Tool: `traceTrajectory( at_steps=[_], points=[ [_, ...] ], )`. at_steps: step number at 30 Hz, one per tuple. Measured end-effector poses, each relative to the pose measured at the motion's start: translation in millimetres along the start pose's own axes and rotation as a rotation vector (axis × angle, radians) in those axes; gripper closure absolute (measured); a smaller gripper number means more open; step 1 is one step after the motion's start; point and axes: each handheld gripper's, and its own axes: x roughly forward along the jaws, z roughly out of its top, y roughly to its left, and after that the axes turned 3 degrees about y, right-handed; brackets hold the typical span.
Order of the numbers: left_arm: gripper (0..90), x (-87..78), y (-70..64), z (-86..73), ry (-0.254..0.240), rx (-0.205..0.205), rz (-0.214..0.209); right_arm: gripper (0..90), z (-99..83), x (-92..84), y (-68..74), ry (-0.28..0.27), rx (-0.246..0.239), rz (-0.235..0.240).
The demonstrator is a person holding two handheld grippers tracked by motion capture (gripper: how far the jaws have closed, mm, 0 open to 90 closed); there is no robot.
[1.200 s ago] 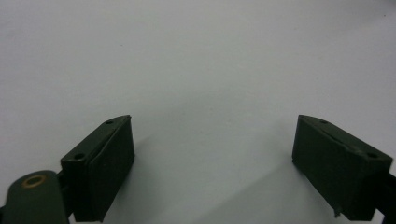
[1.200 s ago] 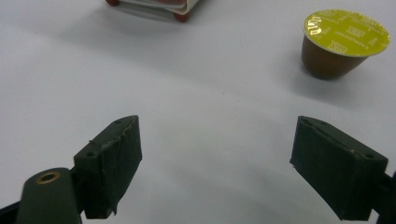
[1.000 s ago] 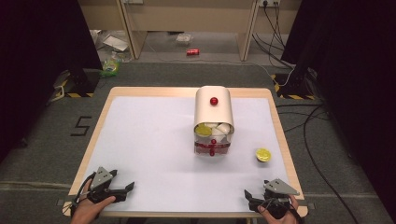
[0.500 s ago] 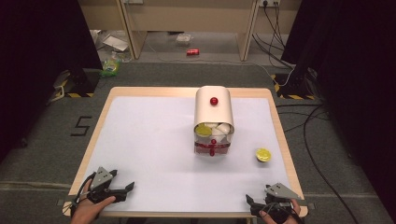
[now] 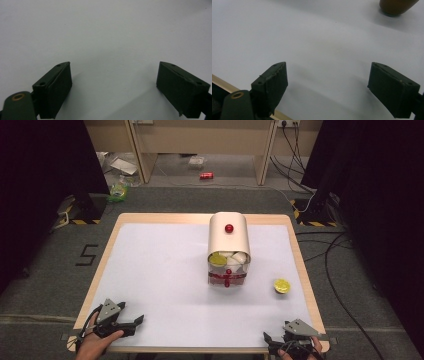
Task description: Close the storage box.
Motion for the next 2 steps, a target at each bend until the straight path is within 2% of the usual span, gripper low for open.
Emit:
traceTrajectory(
  at_steps=[2],
  points=[
    [12.4, 0.0, 0.0, 0.0, 0.000, 0.000, 0.000, 16.3, -0.4, 0.0, 0.3, 0.001, -0.001, 0.001]
  ],
)
